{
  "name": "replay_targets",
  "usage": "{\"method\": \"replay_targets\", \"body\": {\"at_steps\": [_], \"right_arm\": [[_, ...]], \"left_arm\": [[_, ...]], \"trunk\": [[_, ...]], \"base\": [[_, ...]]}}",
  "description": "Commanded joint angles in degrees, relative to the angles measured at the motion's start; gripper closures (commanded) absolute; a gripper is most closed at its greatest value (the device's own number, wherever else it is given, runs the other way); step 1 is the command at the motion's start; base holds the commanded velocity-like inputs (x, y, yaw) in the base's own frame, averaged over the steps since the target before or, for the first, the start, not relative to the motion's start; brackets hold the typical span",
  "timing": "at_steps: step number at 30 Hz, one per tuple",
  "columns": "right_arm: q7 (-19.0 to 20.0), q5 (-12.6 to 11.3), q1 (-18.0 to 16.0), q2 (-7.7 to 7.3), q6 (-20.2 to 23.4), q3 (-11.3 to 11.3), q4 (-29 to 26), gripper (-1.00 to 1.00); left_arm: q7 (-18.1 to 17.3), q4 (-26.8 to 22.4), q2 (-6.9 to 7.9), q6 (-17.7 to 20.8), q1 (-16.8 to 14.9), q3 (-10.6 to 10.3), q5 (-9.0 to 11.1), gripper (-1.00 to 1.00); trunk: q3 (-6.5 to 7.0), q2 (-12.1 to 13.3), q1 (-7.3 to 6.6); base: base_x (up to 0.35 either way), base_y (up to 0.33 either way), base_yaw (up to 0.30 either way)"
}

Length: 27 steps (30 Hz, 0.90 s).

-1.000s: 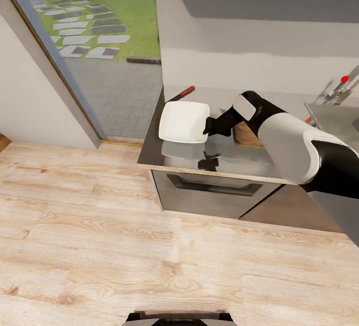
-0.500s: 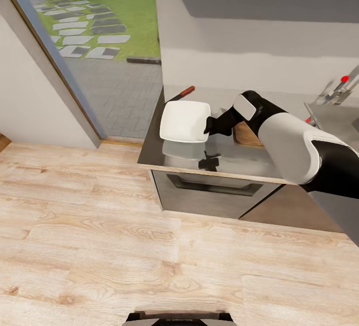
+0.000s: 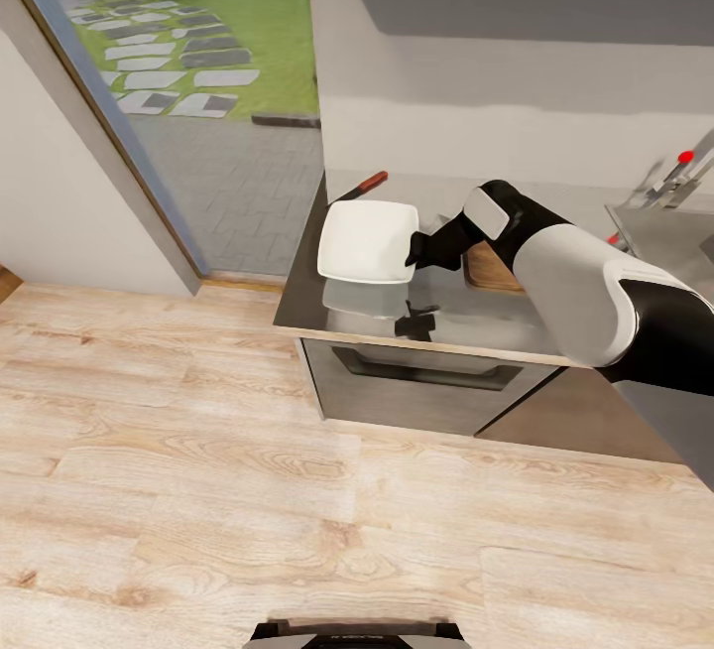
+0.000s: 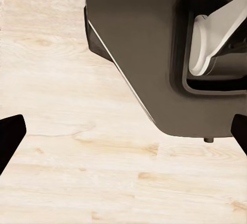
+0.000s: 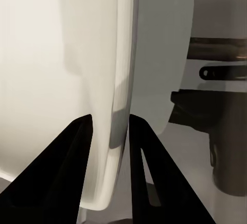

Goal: In the kitchen, take the Vidalia onion out of the sink, dice it on the chopping board with the paring knife, put the diced onion into the bowl on the countertop, then place both the paring knife and the chopping board into the sink.

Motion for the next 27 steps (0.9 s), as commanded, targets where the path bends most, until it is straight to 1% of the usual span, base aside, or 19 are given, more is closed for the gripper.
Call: {"method": "replay_targets", "body": {"at_steps": [1, 8, 27], "right_arm": [[0.04, -0.15, -0.03, 0.02, 0.22, -0.35, -0.06, 1.00], [0.02, 0.36, -0.03, -0.09, 0.22, -0.35, -0.02, 1.00], [0.13, 0.41, -0.03, -0.09, 0.22, -0.35, 0.02, 1.00]], "left_arm": [[0.21, -0.11, 0.02, -0.08, 0.04, -0.50, 0.53, -1.00], [0.21, -0.11, 0.03, -0.08, 0.04, -0.50, 0.54, -1.00], [0.21, -0.02, 0.03, -0.08, -0.05, -0.50, 0.54, -1.00]], "trunk": [[-0.07, -0.09, 0.03], [-0.07, -0.09, 0.03], [-0.07, -0.09, 0.03]], "base": [[0.000, 0.000, 0.000], [0.000, 0.000, 0.000], [0.000, 0.000, 0.000]]}}
